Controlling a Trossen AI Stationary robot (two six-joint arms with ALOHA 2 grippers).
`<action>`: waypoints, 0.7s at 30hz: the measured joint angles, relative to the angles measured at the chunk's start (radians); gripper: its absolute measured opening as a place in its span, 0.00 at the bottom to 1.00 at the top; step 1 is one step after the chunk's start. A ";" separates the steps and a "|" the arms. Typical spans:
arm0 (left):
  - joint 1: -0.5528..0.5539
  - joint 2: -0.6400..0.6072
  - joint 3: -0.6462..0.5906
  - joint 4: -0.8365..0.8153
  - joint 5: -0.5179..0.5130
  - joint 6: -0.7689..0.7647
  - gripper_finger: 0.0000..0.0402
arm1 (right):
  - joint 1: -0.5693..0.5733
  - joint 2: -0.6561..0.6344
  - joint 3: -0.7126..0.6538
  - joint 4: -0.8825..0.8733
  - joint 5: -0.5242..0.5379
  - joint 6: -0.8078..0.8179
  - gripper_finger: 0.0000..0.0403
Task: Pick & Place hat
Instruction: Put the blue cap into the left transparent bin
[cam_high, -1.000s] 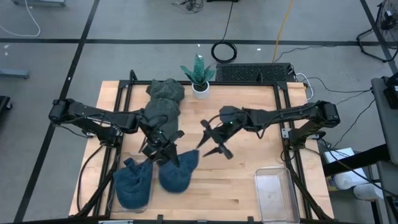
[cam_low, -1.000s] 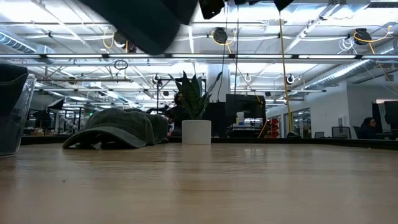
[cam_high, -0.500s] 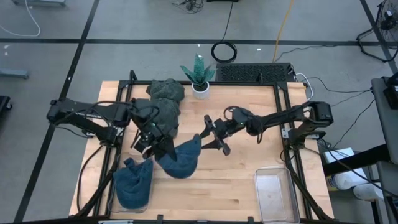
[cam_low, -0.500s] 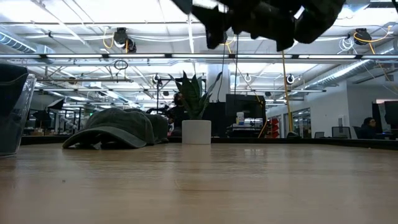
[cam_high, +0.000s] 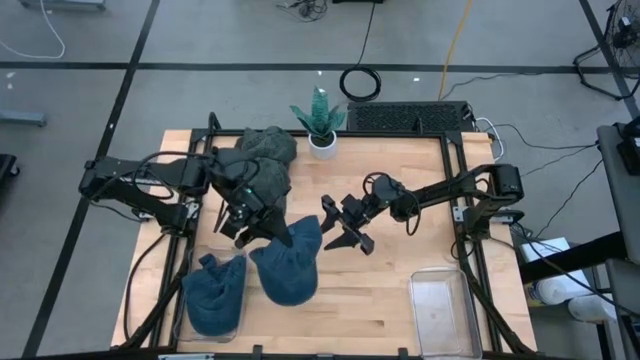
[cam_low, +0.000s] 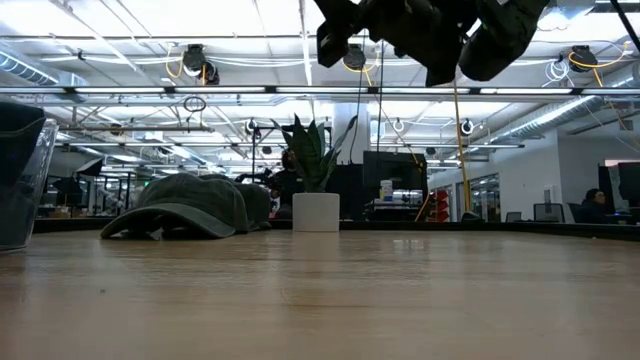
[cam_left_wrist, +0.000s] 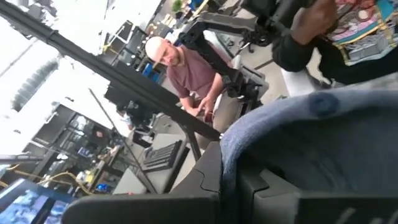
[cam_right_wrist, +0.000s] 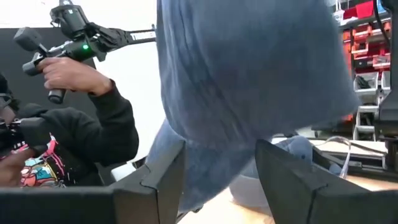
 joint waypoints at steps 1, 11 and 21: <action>-0.002 0.000 0.006 -0.007 0.004 0.005 0.01 | -0.001 -0.001 0.000 0.000 0.000 -0.001 0.45; -0.005 0.000 0.039 -0.012 0.021 0.048 0.01 | 0.000 0.000 0.004 0.007 0.003 0.001 0.45; -0.005 0.025 0.039 0.006 0.040 0.048 0.01 | 0.011 0.000 0.009 0.008 0.008 -0.013 0.45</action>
